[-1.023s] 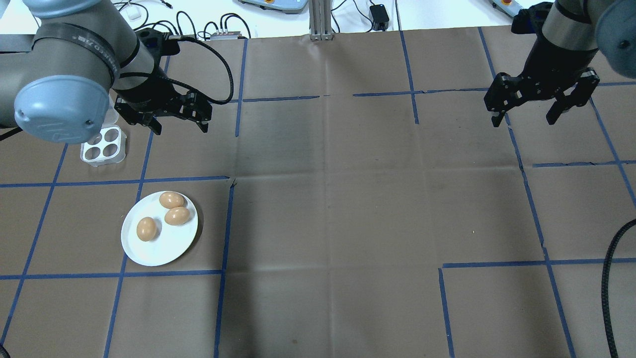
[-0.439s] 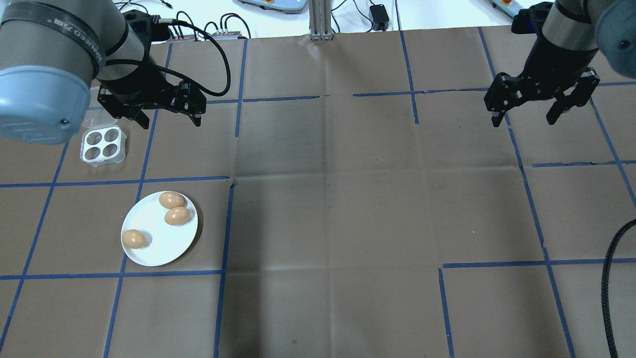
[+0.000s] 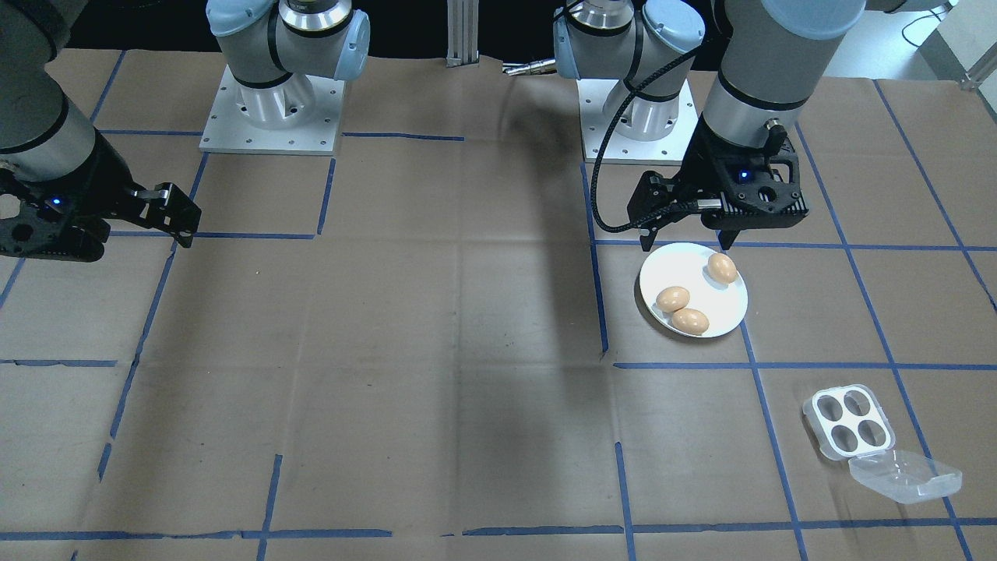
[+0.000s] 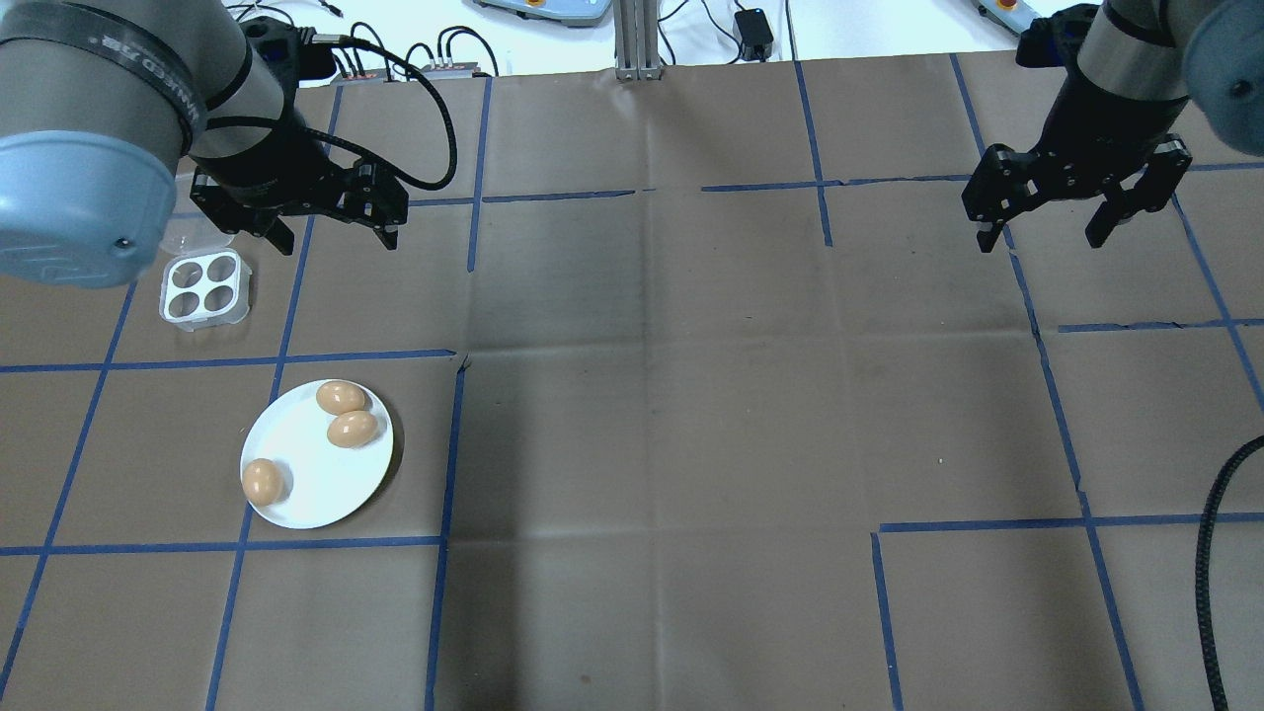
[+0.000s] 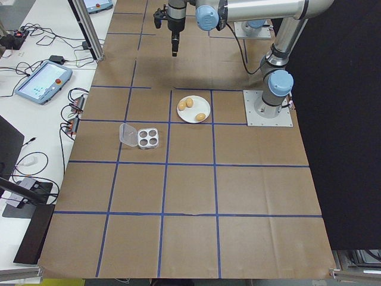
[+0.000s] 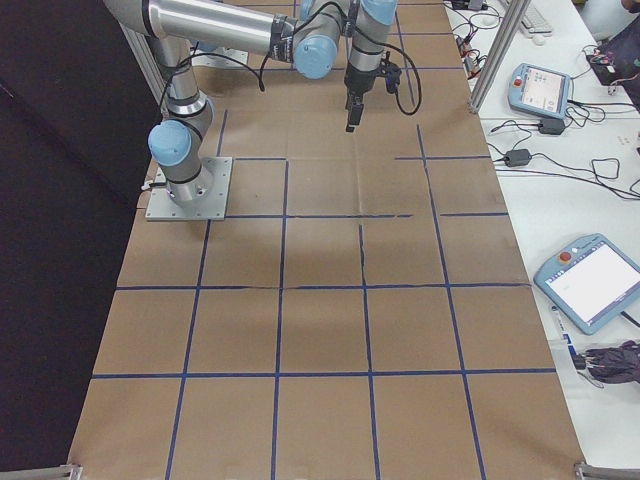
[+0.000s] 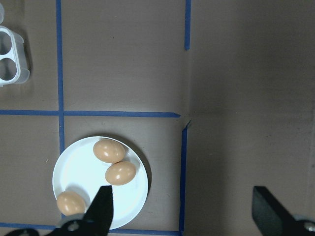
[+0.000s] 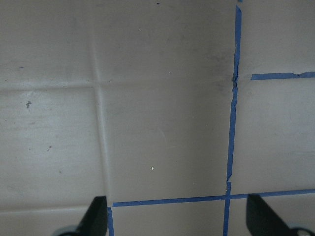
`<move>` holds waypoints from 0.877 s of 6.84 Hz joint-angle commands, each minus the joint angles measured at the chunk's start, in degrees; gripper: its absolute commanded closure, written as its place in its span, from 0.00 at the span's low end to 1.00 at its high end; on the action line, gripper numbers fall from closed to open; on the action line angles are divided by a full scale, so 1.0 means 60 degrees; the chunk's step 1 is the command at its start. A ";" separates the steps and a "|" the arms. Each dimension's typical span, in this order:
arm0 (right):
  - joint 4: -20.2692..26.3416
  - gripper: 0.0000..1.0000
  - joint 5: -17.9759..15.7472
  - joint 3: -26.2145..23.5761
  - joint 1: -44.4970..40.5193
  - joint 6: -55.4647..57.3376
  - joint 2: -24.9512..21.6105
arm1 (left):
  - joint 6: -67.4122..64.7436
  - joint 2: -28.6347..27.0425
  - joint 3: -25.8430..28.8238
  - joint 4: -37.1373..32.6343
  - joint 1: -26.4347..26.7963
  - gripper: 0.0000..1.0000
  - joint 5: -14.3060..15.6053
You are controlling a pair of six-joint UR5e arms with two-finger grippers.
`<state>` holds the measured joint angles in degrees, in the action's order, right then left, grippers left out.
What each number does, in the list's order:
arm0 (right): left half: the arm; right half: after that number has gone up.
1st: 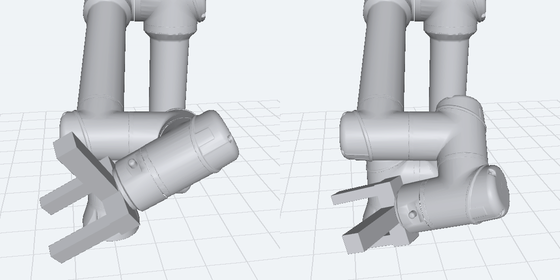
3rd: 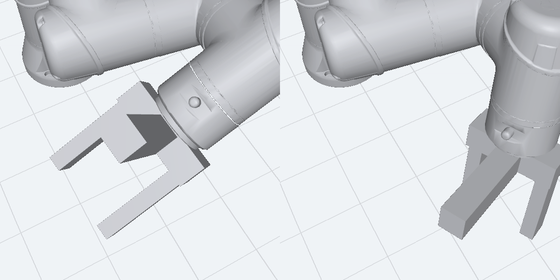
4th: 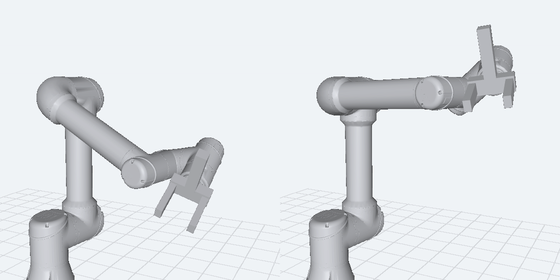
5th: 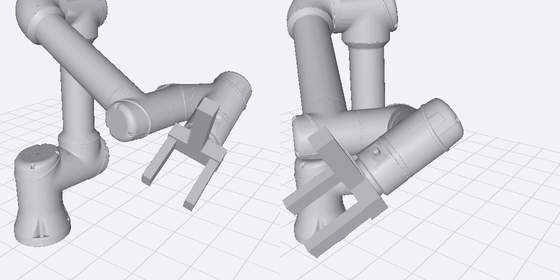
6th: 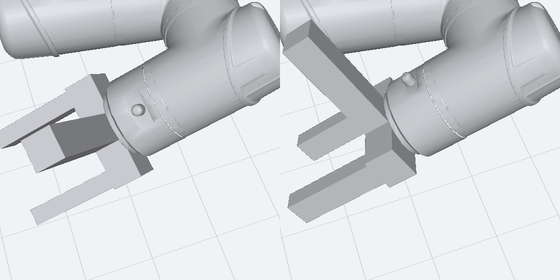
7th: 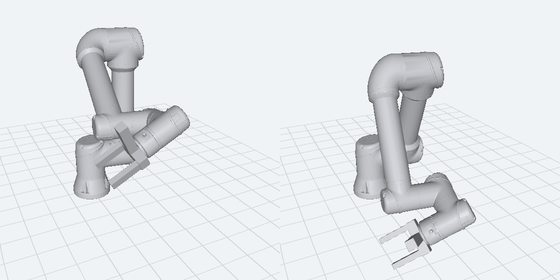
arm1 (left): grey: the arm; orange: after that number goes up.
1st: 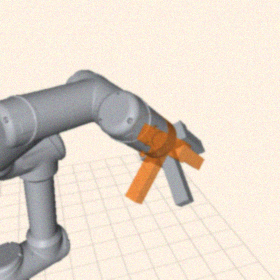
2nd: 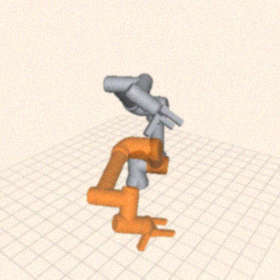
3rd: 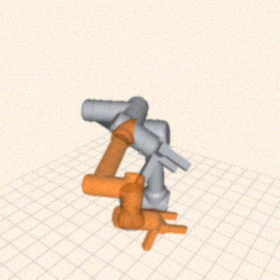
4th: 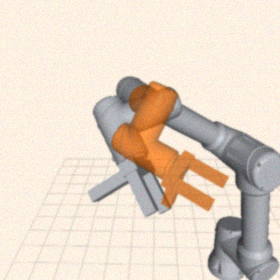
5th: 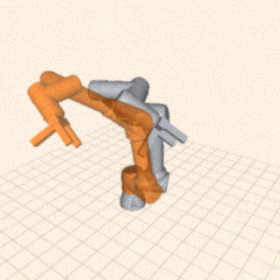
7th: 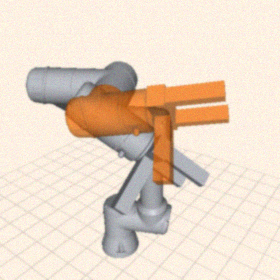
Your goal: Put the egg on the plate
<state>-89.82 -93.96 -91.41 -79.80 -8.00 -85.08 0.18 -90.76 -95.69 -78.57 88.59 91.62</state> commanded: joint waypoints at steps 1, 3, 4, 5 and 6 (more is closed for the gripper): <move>0.0000 0.00 0.0000 0.0000 0.0000 0.0000 0.0000 | -0.0087 0.0038 -0.0222 0.0144 0.0000 0.00 0.0270; 0.0000 0.00 0.0000 0.0000 0.0000 0.0000 0.0000 | -0.1005 -0.0195 -0.0005 0.0232 -0.0073 0.00 0.0155; 0.0000 0.00 0.0000 0.0000 0.0000 0.0000 0.0000 | -0.1054 -0.0195 -0.0106 0.0262 -0.0059 0.00 0.0198; 0.0000 0.00 0.0000 0.0000 0.0000 0.0000 0.0000 | -0.1040 -0.0094 -0.0165 0.0262 -0.0058 0.00 0.0213; 0.0000 0.00 0.0000 0.0000 0.0000 0.0000 0.0000 | -0.1026 -0.0180 -0.0064 0.0262 -0.0102 0.00 0.0228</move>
<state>-89.83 -93.96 -91.41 -79.81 -8.00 -85.08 -5.91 -91.64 -96.34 -77.03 88.15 92.88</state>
